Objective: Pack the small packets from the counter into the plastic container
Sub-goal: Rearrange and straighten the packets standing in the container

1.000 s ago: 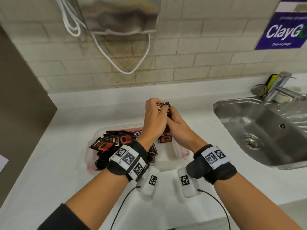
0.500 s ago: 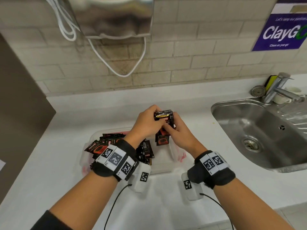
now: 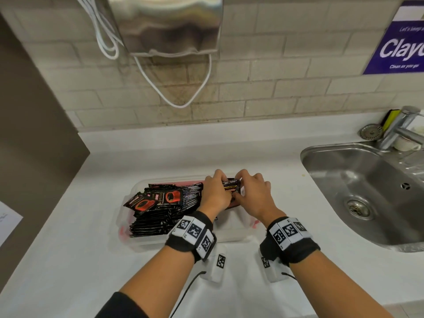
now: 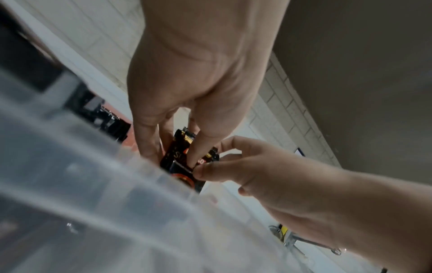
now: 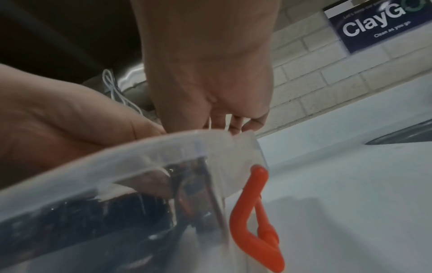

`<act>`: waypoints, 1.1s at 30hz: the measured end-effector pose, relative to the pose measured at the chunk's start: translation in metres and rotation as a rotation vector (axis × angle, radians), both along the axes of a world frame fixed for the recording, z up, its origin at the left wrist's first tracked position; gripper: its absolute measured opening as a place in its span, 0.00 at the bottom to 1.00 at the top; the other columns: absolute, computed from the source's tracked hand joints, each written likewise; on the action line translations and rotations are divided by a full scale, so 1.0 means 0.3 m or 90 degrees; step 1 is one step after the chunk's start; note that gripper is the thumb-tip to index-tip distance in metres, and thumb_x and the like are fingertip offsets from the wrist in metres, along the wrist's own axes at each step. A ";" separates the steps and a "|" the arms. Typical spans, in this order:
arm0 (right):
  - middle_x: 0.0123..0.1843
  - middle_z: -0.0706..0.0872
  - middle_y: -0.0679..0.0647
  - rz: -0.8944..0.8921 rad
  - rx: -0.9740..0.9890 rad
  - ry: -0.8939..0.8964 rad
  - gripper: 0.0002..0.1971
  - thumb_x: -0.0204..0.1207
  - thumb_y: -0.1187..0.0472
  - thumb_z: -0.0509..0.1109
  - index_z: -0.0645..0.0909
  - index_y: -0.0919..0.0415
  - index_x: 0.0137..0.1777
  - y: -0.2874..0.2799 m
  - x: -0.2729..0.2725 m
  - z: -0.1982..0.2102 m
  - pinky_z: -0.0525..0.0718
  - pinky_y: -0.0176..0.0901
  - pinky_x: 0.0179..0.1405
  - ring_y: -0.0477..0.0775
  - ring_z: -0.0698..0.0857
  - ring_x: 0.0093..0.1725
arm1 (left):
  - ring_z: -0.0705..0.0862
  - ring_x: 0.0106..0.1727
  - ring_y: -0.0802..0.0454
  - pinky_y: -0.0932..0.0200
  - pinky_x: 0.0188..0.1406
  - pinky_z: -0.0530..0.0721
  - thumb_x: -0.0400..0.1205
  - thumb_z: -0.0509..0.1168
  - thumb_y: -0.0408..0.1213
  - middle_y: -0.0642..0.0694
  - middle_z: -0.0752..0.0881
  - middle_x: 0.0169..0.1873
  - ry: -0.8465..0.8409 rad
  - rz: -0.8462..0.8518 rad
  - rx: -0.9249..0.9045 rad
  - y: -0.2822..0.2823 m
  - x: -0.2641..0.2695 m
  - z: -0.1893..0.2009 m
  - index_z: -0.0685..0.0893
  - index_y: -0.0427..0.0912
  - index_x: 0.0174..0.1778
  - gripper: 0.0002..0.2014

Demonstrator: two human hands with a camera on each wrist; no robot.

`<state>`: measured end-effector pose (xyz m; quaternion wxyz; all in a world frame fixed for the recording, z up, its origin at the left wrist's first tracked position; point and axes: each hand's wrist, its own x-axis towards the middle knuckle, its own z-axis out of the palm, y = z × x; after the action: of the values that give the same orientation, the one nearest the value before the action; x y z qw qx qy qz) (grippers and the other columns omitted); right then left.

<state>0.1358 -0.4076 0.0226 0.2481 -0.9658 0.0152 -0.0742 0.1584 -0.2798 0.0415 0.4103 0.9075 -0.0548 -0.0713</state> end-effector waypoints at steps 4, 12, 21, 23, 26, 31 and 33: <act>0.59 0.79 0.52 -0.025 -0.105 0.006 0.14 0.77 0.56 0.69 0.73 0.55 0.60 0.016 0.018 0.004 0.73 0.50 0.54 0.57 0.71 0.60 | 0.72 0.43 0.54 0.66 0.31 0.67 0.78 0.68 0.24 0.42 0.71 0.60 0.018 0.066 -0.019 -0.030 0.000 -0.038 0.66 0.42 0.63 0.23; 0.81 0.60 0.58 -0.004 -0.202 0.007 0.38 0.74 0.49 0.73 0.60 0.53 0.80 0.022 0.029 -0.014 0.65 0.54 0.75 0.61 0.59 0.80 | 0.76 0.56 0.48 0.58 0.47 0.78 0.75 0.73 0.24 0.44 0.73 0.59 0.039 0.113 -0.101 -0.030 0.011 -0.085 0.63 0.46 0.59 0.27; 0.87 0.30 0.59 0.123 -0.407 0.128 0.43 0.86 0.53 0.57 0.27 0.60 0.84 0.043 0.055 -0.051 0.36 0.64 0.84 0.58 0.30 0.86 | 0.84 0.59 0.46 0.52 0.58 0.84 0.84 0.65 0.34 0.42 0.83 0.63 0.121 0.162 -0.145 -0.042 0.003 -0.094 0.72 0.39 0.74 0.22; 0.87 0.30 0.59 0.117 -0.420 0.135 0.43 0.85 0.59 0.57 0.26 0.62 0.84 0.044 0.058 -0.050 0.37 0.63 0.85 0.58 0.31 0.86 | 0.82 0.66 0.43 0.49 0.66 0.81 0.85 0.62 0.34 0.42 0.82 0.68 0.138 0.144 -0.127 -0.042 0.001 -0.094 0.73 0.40 0.77 0.22; 0.87 0.29 0.59 0.119 -0.414 0.141 0.44 0.83 0.60 0.58 0.25 0.63 0.83 0.048 0.059 -0.048 0.37 0.62 0.85 0.58 0.30 0.86 | 0.84 0.64 0.42 0.46 0.64 0.83 0.86 0.58 0.33 0.40 0.85 0.64 0.167 0.109 -0.102 -0.046 -0.003 -0.097 0.77 0.38 0.71 0.17; 0.87 0.29 0.57 0.138 -0.362 0.150 0.43 0.85 0.53 0.56 0.27 0.62 0.84 0.042 0.065 -0.047 0.40 0.60 0.86 0.56 0.30 0.86 | 0.80 0.69 0.41 0.50 0.65 0.81 0.86 0.57 0.32 0.38 0.81 0.70 0.180 0.100 -0.055 -0.052 -0.011 -0.104 0.71 0.36 0.78 0.22; 0.87 0.30 0.56 0.148 -0.338 0.143 0.42 0.85 0.53 0.56 0.28 0.61 0.85 0.038 0.066 -0.049 0.41 0.59 0.86 0.55 0.31 0.86 | 0.81 0.69 0.41 0.50 0.63 0.81 0.87 0.58 0.34 0.38 0.81 0.69 0.184 0.105 -0.059 -0.054 -0.009 -0.101 0.70 0.37 0.79 0.22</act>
<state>0.1555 -0.3963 0.0079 -0.0095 -0.9942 -0.0882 0.0606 0.1559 -0.2959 0.0113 0.4595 0.8694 0.0762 -0.1650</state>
